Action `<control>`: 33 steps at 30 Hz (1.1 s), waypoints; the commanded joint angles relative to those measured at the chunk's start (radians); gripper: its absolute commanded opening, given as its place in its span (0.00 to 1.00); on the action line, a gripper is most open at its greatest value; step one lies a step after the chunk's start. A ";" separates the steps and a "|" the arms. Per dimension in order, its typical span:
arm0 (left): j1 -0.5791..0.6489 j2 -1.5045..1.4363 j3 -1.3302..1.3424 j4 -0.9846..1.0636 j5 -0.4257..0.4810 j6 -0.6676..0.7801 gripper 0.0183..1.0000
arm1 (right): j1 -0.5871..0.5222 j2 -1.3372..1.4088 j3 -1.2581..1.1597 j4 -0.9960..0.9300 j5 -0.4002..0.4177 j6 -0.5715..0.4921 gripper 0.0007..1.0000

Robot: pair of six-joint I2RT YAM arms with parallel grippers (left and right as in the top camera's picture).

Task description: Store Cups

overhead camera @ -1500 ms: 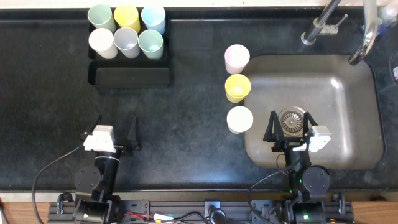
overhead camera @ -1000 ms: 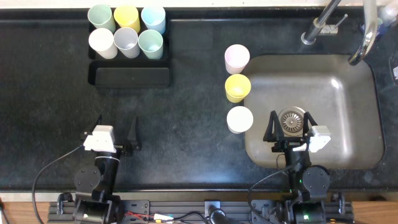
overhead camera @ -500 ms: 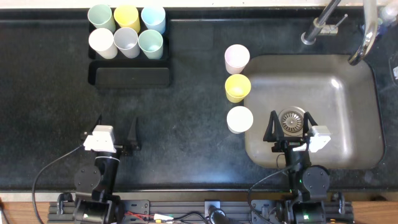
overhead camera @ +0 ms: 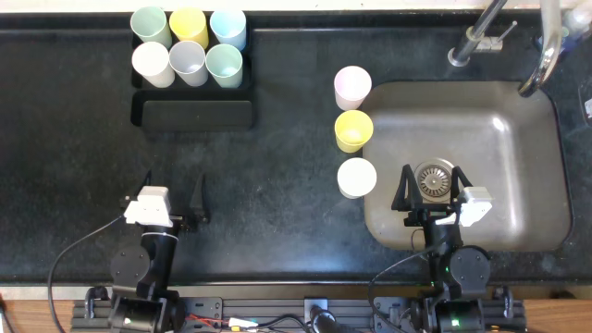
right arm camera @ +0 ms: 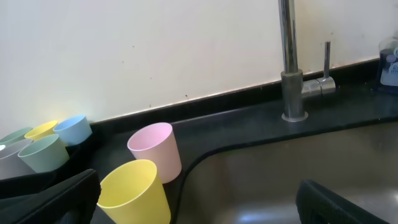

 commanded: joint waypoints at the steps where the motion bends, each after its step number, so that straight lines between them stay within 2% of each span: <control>1: 0.004 -0.011 -0.002 -0.002 0.010 0.015 1.00 | -0.001 -0.008 -0.013 0.006 -0.007 0.004 1.00; 5: 0.004 -0.010 -0.001 -0.004 0.010 0.015 1.00 | -0.001 -0.008 -0.013 0.006 -0.007 0.004 1.00; 7: 0.005 0.051 0.066 -0.110 0.018 0.014 1.00 | -0.001 -0.008 -0.013 0.006 -0.007 0.004 1.00; 9: 0.005 0.172 0.201 -0.219 0.094 -0.014 1.00 | -0.001 -0.008 -0.014 0.006 -0.007 0.004 1.00; 10: 0.005 0.333 0.381 -0.315 0.179 -0.058 1.00 | -0.001 -0.008 -0.013 0.006 -0.007 0.004 1.00; 15: 0.003 0.871 1.032 -0.607 0.372 -0.182 1.00 | -0.001 -0.008 -0.013 0.006 -0.007 0.004 1.00; 17: -0.025 1.112 1.362 -0.782 0.403 -0.211 1.00 | -0.001 -0.008 -0.013 0.006 -0.007 0.004 1.00; 19: -0.111 1.361 1.709 -0.955 0.359 -0.215 1.00 | -0.001 -0.008 -0.013 0.006 -0.007 0.004 1.00; 20: -0.217 1.570 1.998 -1.069 0.281 -0.224 1.00 | -0.001 -0.008 -0.013 0.006 -0.007 0.004 1.00; 21: -0.282 1.687 2.155 -1.122 0.223 -0.240 1.00 | -0.001 -0.008 -0.013 0.006 -0.007 0.004 1.00; 22: -0.413 1.942 2.465 -1.187 0.109 -0.311 1.00 | -0.001 -0.008 -0.013 0.006 -0.007 0.004 1.00; 23: -0.461 2.057 2.588 -1.202 0.078 -0.338 1.00 | -0.001 -0.008 -0.013 0.006 -0.007 0.004 1.00; 25: -0.513 2.229 2.758 -1.245 0.048 -0.419 1.00 | -0.001 -0.008 -0.013 0.006 -0.007 0.004 1.00; 28: -0.531 2.426 2.896 -1.366 0.055 -0.634 1.00 | -0.001 -0.008 -0.013 0.006 -0.006 0.004 1.00; 33: -0.526 2.531 2.896 -1.401 0.093 -0.744 1.00 | -0.001 -0.008 -0.013 0.006 -0.007 0.004 1.00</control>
